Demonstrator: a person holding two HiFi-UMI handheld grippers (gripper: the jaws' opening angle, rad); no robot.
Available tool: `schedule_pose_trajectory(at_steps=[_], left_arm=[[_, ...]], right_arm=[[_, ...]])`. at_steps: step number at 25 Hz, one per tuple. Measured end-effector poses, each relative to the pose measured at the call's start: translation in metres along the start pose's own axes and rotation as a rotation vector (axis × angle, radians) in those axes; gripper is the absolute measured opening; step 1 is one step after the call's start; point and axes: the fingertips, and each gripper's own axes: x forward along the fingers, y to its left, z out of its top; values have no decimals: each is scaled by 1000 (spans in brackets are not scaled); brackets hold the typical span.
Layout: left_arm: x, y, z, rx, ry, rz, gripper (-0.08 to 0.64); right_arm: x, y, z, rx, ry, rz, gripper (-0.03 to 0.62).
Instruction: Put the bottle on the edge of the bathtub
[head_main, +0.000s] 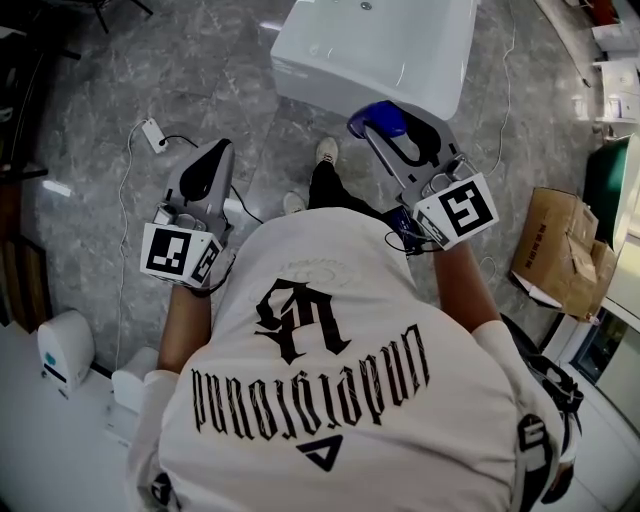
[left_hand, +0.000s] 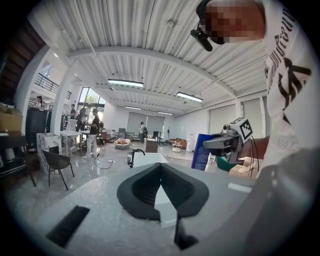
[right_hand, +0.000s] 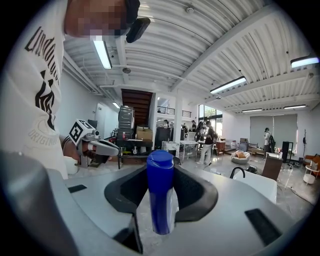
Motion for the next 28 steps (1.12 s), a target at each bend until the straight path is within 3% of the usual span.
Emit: schedule_pose_trajectory(at_steps=[11,28], left_arm=[[48,18,4,-15,14,-2,14],[203,59,26,-44,47,14,15]], right_arm=[[31,-40,-5,13,17,31,156],[92,-186,-23,49,39,74,156]])
